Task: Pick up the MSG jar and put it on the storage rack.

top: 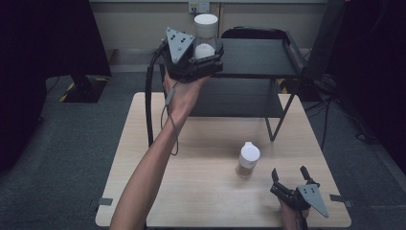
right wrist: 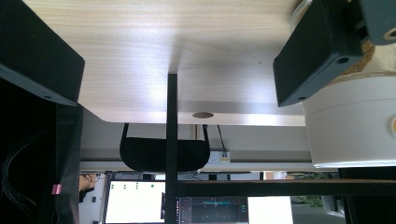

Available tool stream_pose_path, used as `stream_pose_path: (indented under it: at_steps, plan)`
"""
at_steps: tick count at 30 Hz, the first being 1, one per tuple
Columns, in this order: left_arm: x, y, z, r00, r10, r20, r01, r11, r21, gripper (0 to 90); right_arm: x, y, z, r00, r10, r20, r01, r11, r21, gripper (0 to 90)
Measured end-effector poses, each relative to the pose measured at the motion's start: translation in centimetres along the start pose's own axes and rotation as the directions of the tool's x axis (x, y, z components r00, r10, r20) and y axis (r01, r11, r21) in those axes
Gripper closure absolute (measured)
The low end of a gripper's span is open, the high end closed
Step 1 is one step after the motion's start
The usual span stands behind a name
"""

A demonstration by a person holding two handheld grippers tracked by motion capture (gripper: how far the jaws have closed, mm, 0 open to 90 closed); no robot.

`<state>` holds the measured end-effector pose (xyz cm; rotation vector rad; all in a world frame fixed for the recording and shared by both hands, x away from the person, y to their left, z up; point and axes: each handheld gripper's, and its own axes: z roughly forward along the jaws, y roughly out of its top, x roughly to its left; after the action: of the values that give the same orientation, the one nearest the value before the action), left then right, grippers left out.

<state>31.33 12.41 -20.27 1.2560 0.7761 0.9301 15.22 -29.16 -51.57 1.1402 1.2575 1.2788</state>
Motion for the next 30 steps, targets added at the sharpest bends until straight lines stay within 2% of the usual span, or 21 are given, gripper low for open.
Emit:
stream_pose_path:
  at_steps: [4, 6, 8, 12, 18, 22, 26, 30]
  plan:
    - [0.0, -0.5, -1.5, 0.9998, -0.013, 0.013, 0.014, 0.9999, -0.008, 0.0, 0.0, 0.0, 0.0, 1.0000, 0.000, 0.000, 0.000, 1.000, -0.001, 0.5]
    - [-0.4, -1.1, -2.4, 1.0000, -0.007, 0.005, 0.007, 0.9998, -0.018, 0.0, 0.0, 0.0, 0.0, 1.0000, 0.000, 0.000, 0.000, 1.000, -0.001, 0.5]
    - [-0.4, -1.5, -3.2, 0.9999, 0.002, 0.015, -0.002, 1.0000, -0.005, 0.0, 0.0, 0.0, 0.0, 1.0000, -0.001, 0.000, 0.001, 1.000, -0.001, 0.6]
    - [-0.9, -2.6, -5.0, 1.0000, -0.003, 0.007, 0.003, 0.9998, -0.019, 0.0, 0.0, 0.0, 0.0, 1.0000, -0.001, 0.000, 0.001, 1.000, -0.001, 0.5]
    - [-1.3, -4.0, -6.9, 0.9999, -0.009, 0.013, 0.009, 0.9998, -0.016, 0.0, 0.0, 0.0, 0.0, 1.0000, 0.000, 0.002, 0.000, 1.000, -0.001, 0.5]
    - [-1.7, -5.4, -8.3, 0.9999, 0.003, 0.010, -0.003, 0.9996, -0.028, 0.0, 0.0, 0.0, 0.0, 1.0000, -0.001, 0.001, 0.001, 1.000, -0.001, 0.5]
    - [-1.8, -6.6, -9.4, 0.9999, -0.015, 0.000, 0.015, 0.9998, -0.011, 0.0, 0.0, 0.0, 0.0, 1.0000, -0.001, 0.001, 0.001, 1.000, -0.001, 0.5]
    - [-1.8, -7.9, -10.2, 0.9999, -0.009, -0.010, 0.009, 0.9999, 0.014, 0.0, 0.0, 0.0, 0.0, 1.0000, -0.001, 0.000, 0.001, 1.000, -0.001, 0.5]
